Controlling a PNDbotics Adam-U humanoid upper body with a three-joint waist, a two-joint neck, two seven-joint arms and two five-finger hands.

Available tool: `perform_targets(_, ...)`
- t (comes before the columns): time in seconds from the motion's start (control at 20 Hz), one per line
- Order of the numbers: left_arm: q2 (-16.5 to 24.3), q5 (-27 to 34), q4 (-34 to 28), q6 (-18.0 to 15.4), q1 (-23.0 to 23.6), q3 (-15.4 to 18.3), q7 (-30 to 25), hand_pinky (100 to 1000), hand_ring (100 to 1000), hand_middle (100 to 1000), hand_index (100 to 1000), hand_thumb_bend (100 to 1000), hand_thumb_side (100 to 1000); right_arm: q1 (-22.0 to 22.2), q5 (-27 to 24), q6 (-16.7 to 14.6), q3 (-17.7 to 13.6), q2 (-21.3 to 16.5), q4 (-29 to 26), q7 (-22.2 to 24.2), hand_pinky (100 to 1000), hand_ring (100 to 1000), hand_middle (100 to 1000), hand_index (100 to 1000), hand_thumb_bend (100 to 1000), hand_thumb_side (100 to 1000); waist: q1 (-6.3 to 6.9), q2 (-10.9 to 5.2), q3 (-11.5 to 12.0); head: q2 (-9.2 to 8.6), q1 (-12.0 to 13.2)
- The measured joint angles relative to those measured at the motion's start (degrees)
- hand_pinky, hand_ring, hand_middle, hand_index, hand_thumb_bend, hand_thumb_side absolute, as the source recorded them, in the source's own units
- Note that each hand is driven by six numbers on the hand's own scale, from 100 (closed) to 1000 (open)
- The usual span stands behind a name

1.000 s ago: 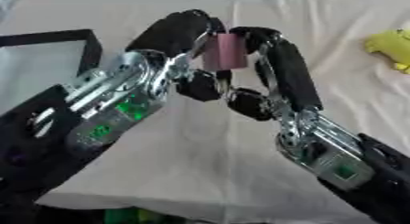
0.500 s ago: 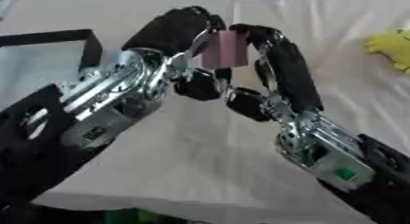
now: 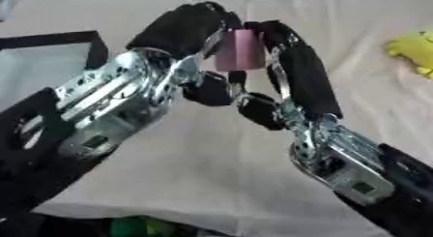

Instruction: Pick up the objects with one hand, pass them to the other hand, and then place them into the box on the other side of the table.

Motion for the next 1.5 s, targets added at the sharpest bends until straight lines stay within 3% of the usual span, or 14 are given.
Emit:
perform_targets(0.45, 0.5, -3.2, -1.8, -2.3, 0.0, 0.4, -2.3, 794, 733, 471, 411, 100, 256, 0.5, 0.1, 1.0, -0.7, 0.0, -0.1, 1.0, 493, 857, 780, 888, 122, 100, 0.07, 0.00, -0.1, 0.01, 0.0)
perform_targets(0.6, 0.5, -4.2, -1.9, -2.7, 0.0, 0.4, -2.7, 793, 732, 470, 410, 100, 256, 0.5, -0.3, 0.9, -0.7, 0.0, -0.1, 0.9, 491, 852, 773, 881, 230, 100, 0.06, 0.00, -0.1, 0.01, 0.0)
perform_targets(1.05, 1.2, -5.7, -2.3, -2.7, 0.5, 1.4, -2.7, 789, 727, 464, 405, 100, 255, 1.0, -1.6, 0.1, -1.7, -0.2, 1.5, -0.1, 495, 852, 772, 881, 277, 100, 0.14, 0.00, -0.4, 0.01, 0.3)
perform_targets(1.5, 1.9, -5.5, -1.7, -1.9, 1.1, 4.3, -1.9, 782, 718, 462, 403, 100, 249, 1.0, -2.2, 0.2, -1.4, -0.3, 1.5, 0.0, 497, 852, 775, 884, 222, 100, 0.12, 0.00, -0.5, 0.01, 0.5)
